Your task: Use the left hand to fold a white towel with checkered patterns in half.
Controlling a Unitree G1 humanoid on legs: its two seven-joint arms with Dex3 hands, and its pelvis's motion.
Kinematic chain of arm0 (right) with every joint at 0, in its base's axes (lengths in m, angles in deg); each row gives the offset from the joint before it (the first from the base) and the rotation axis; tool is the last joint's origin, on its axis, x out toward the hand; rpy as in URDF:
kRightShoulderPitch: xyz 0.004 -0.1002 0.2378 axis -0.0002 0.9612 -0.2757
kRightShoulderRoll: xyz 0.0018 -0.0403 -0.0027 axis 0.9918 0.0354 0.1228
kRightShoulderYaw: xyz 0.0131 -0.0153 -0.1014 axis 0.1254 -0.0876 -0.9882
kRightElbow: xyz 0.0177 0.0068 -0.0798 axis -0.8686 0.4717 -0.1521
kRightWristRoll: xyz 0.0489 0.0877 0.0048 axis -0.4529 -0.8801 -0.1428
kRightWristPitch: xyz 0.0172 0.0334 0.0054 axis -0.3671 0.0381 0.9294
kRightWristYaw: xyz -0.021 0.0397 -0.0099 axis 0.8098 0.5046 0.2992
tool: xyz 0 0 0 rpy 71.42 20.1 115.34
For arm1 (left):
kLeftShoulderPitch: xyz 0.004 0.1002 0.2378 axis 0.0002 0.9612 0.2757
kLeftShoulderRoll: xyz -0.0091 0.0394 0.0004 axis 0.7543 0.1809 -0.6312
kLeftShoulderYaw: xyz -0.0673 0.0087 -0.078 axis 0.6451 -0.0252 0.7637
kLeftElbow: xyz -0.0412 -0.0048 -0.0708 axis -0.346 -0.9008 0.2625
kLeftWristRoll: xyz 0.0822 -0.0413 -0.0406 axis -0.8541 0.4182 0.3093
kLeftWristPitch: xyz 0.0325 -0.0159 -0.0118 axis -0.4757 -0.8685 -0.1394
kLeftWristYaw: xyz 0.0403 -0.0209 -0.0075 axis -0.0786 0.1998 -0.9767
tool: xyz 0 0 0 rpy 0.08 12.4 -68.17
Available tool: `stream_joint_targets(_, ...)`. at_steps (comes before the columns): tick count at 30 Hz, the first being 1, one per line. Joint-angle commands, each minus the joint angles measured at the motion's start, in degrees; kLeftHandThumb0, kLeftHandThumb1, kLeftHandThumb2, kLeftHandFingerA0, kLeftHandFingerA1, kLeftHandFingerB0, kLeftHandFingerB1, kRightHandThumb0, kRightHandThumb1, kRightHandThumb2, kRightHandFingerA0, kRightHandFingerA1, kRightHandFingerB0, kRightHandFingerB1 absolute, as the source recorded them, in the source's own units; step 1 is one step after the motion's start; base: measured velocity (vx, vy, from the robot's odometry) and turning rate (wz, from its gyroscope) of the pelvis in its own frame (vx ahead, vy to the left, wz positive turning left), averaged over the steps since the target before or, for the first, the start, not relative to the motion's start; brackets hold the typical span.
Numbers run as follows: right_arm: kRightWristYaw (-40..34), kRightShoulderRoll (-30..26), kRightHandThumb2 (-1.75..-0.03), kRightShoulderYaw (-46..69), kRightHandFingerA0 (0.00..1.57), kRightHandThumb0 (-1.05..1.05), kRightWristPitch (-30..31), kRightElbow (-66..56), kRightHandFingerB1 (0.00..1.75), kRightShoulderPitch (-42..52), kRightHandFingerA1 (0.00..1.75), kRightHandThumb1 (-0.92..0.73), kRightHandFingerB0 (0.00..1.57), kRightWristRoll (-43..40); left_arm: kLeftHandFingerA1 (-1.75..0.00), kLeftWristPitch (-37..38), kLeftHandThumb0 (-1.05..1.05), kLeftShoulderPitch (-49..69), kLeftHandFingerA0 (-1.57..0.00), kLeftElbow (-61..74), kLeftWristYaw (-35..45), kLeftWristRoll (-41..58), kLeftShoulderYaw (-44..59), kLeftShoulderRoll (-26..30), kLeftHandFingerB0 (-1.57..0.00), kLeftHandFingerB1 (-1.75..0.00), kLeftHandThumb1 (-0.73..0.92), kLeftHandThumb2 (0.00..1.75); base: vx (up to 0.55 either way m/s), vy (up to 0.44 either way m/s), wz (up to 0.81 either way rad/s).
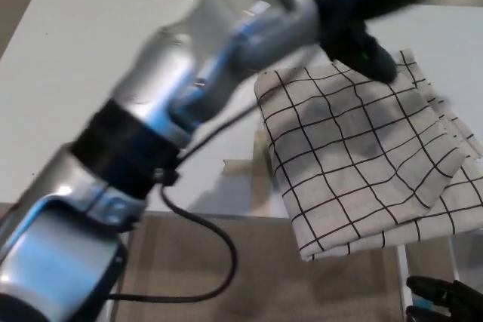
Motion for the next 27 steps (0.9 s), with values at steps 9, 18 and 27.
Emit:
stream_joint_targets(9,-4.53,-3.27,-0.56,11.64,0.48,-0.40,4.57,-11.01,0.56,1.90,0.59,-0.54,0.58,-4.79,-0.53,-20.38,-0.24,53.94,-0.13,44.51,36.21,75.31,57.92,18.94,-0.12,-0.51,0.19,0.81,0.00,0.000,0.00)
stream_joint_targets(18,-4.06,-3.55,-0.56,14.56,0.44,-0.38,4.21,-12.79,0.49,2.01,0.55,-0.55,0.54,-6.55,-0.53,-33.94,-0.73,70.46,-0.74,31.00,49.35,91.96,64.82,14.36,-0.76,-0.51,0.69,0.61,0.00,0.000,0.00)
stream_joint_targets(27,-3.22,-3.90,-0.56,15.23,0.43,-0.35,5.79,-13.31,0.51,1.35,0.55,-0.55,0.51,-7.06,-0.61,-46.63,-0.80,76.14,-0.93,17.17,71.66,87.22,62.11,22.56,-0.86,-0.56,0.71,0.62,0.00,0.000,0.00)
